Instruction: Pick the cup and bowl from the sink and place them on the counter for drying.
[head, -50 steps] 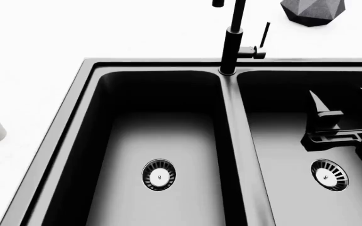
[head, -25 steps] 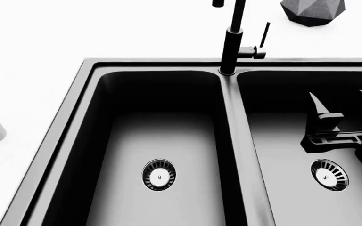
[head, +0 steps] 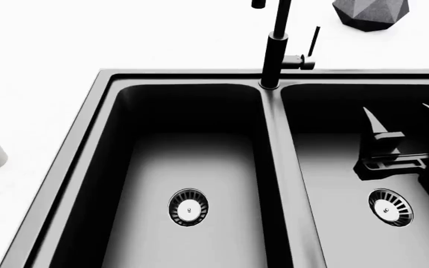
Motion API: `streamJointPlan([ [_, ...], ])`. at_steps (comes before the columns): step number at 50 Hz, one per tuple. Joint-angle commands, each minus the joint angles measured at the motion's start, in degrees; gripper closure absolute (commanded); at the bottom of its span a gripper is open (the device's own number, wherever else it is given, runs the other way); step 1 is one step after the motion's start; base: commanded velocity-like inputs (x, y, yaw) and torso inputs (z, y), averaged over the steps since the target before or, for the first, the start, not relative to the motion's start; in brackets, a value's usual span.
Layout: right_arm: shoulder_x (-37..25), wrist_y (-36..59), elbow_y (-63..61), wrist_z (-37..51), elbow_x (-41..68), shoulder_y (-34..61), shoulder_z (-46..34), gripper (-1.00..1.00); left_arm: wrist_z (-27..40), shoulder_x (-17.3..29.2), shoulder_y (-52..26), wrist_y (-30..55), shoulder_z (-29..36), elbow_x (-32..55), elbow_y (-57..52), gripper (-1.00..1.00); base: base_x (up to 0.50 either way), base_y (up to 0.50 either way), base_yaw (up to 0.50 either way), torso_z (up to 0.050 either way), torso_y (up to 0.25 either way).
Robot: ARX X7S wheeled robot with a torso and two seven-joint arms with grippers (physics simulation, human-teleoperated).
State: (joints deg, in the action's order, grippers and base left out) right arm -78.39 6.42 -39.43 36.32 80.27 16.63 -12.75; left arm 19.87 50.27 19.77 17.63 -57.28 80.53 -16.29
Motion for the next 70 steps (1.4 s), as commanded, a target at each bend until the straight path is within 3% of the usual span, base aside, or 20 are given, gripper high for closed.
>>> streamJointPlan([
  [1,0.9,0.9,0.4,-0.7,-0.3,0.9,-0.1,-1.00,-9.8,0.7,1.2,-0.3,0.2,-2.2,-0.1,-1.00,0.00,0.00,0.00,0.000,0.000],
  [7,1.9,3.4,0.5,-0.4,0.1,4.1,-0.5,-1.00,-16.6,2.1,2.8,2.2,-0.4,1.3,0.7,-1.00,0.00,0.00,0.00,0.000,0.000],
  [23,1.8,10.0,0.5,0.8,3.7,12.3,-0.6,-1.00,-27.2,5.0,7.2,6.2,-1.6,0.1,0.7,-1.00,0.00,0.00,0.00,0.000,0.000],
  [31,2.4,12.9,1.1,1.0,5.2,15.9,-1.0,-1.00,-28.3,6.3,8.5,10.0,-2.6,4.6,1.7,-1.00,0.00,0.00,0.00,0.000,0.000],
  [41,2.5,14.3,0.8,1.9,7.6,16.9,-1.2,-1.00,-32.1,6.7,9.5,9.5,-2.6,-0.2,0.8,-1.00,0.00,0.00,0.00,0.000,0.000],
  [51,3.4,13.8,1.5,0.8,6.4,16.1,-1.3,-1.00,-37.4,4.8,7.0,3.7,-0.7,-6.6,-0.3,-1.00,0.00,0.00,0.00,0.000,0.000],
  [69,5.3,16.3,1.4,1.2,6.4,19.7,-1.9,-1.00,-40.8,4.8,6.7,3.7,-0.5,-7.2,-0.2,-1.00,0.00,0.00,0.00,0.000,0.000],
  [70,5.7,21.1,2.0,2.5,7.0,22.6,-4.2,-1.00,-40.9,4.9,6.7,3.8,-0.6,-7.1,-0.2,-1.00,0.00,0.00,0.00,0.000,0.000],
])
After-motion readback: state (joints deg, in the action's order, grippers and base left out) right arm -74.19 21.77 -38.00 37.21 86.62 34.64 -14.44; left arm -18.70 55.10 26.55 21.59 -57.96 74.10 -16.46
